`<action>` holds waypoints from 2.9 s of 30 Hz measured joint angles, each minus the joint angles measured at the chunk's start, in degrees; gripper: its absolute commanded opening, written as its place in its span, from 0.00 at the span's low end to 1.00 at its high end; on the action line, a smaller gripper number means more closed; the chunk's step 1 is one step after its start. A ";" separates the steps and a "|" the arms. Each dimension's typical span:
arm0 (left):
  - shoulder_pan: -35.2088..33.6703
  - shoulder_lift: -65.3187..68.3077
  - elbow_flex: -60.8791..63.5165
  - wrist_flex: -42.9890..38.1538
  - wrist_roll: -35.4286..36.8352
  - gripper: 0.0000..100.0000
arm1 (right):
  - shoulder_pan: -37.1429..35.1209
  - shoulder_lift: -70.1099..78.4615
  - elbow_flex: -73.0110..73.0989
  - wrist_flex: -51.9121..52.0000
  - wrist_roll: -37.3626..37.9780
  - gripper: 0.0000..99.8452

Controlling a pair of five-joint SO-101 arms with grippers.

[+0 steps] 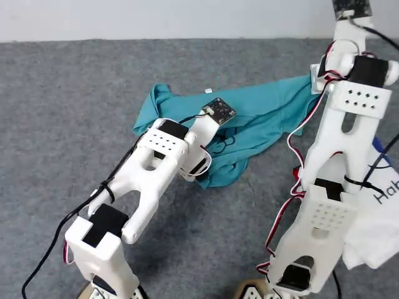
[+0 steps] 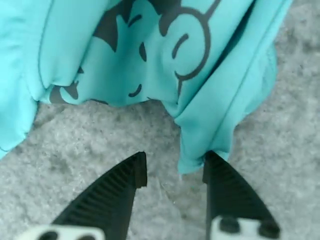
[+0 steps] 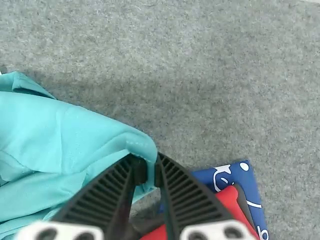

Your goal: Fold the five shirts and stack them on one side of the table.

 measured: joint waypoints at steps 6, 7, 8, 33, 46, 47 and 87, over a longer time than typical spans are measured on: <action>3.52 5.98 0.26 -0.62 0.00 0.18 | 0.00 0.00 0.00 0.00 0.00 0.01; 3.69 7.56 -0.44 -0.79 -0.09 0.17 | 0.00 0.00 0.00 0.00 0.00 0.01; 3.69 8.79 -1.41 -0.79 -0.26 0.14 | 0.00 0.00 0.00 0.00 0.00 0.01; -8.44 9.85 -40.62 30.07 -3.25 0.01 | -1.49 -0.09 -15.47 6.42 0.00 0.01; -20.66 -30.68 -40.97 30.68 -3.25 0.01 | -2.55 -15.82 -27.96 6.51 -1.76 0.01; -20.66 -33.85 -40.97 30.68 -3.25 0.01 | -2.81 -17.05 -27.96 6.51 -1.85 0.01; -26.64 -65.67 -53.01 30.42 -3.25 0.01 | -0.62 -96.70 30.86 -5.98 -7.74 0.01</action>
